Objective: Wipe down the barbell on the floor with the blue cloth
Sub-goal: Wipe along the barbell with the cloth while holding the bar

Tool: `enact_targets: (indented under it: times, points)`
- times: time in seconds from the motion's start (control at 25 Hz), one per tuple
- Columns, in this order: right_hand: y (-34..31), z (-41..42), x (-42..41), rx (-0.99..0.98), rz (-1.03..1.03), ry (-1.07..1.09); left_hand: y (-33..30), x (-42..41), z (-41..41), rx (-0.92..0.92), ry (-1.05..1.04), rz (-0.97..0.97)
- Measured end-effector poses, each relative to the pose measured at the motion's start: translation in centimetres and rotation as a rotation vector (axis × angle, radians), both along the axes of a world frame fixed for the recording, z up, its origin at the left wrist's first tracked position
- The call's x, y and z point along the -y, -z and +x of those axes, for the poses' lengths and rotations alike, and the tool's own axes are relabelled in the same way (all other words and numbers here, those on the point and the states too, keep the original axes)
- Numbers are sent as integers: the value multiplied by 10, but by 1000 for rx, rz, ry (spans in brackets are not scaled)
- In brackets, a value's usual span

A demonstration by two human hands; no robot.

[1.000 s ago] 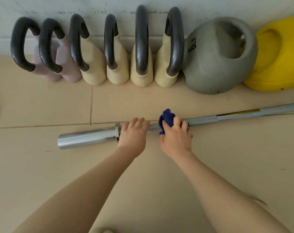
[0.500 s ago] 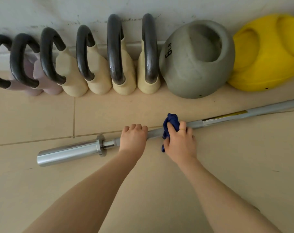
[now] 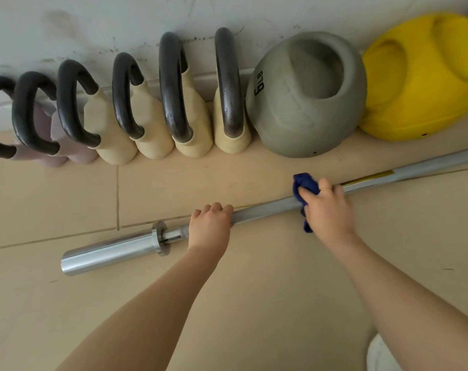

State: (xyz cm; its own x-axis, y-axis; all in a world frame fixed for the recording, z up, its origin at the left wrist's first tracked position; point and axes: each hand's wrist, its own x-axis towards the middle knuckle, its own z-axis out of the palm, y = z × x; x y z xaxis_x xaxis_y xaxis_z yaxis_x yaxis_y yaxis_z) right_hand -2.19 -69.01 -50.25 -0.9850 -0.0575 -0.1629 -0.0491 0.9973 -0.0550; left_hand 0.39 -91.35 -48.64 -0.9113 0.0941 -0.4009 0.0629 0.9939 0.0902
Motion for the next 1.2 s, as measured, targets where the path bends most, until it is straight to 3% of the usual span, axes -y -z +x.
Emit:
enact_targets:
  times: [0.08,0.16,0.28,0.36,0.52,0.72,0.76,0.92,1.0,1.08,1.2]
  points:
    - [3,-11,-20,-13,7,351,-1,0,0,0,0,-2]
    - [1,-5,2,35,-44,424,-1,-1,-2,8,1,-9]
    - [-3,21,48,85,-145,20,-3,-3,-7,27,-37,6]
    - [-5,8,27,68,-8,-179,-2,-3,-10,34,-56,21]
    - [-10,-17,-6,110,72,281,0,-2,-7,31,-75,37]
    - [-13,25,71,219,-100,-133,-1,0,-7,33,-85,63]
    - [-13,21,63,216,-80,-138,-1,2,-6,29,-82,67]
    - [-16,17,58,192,40,176,6,8,-1,32,-74,92]
    - [-18,37,104,269,-103,101,3,12,0,50,-80,137]
    - [-18,57,144,322,-188,-109,-1,24,7,44,-55,127]
    - [-9,58,138,242,-125,-248,-1,61,31,-34,-41,23]
